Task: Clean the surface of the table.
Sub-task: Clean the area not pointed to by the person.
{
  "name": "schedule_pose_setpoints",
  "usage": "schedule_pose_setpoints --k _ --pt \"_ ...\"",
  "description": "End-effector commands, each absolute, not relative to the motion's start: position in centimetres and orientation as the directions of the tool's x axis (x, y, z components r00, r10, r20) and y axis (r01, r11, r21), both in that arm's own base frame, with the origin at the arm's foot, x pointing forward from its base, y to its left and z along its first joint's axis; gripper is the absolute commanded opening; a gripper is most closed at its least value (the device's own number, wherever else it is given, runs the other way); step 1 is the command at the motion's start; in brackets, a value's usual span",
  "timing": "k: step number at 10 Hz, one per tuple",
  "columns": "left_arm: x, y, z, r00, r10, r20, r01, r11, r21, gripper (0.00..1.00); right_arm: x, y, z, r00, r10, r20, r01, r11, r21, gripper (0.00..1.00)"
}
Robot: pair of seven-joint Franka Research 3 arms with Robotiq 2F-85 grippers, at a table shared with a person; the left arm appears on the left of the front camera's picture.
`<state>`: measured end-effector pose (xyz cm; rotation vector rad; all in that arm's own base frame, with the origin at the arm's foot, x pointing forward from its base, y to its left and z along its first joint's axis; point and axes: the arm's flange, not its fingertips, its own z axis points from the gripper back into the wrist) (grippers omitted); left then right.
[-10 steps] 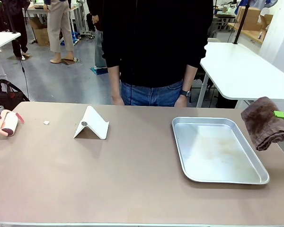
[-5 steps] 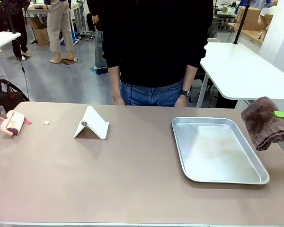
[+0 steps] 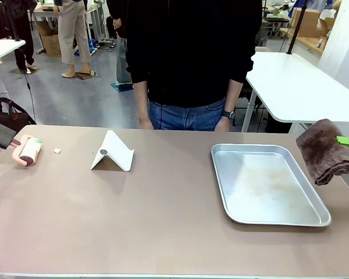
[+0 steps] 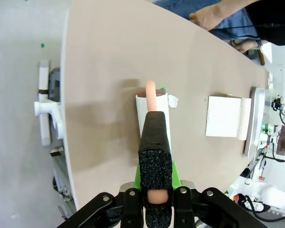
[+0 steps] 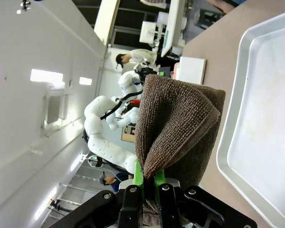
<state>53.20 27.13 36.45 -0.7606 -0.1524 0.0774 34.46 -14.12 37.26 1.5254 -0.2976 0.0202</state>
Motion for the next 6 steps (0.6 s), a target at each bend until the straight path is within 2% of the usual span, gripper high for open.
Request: schedule_pose_setpoints --k 1,6 --pt "54.1 25.3 35.3 0.988 0.101 0.120 0.011 0.716 -0.698 0.22 34.5 -14.1 37.6 0.963 -0.168 0.210 -0.204 0.049 0.978 0.11" --pt "55.0 18.8 33.7 0.995 -0.032 0.090 0.085 0.721 -0.688 0.22 34.5 -14.1 37.6 0.963 -0.168 0.210 -0.204 0.049 0.978 0.11"
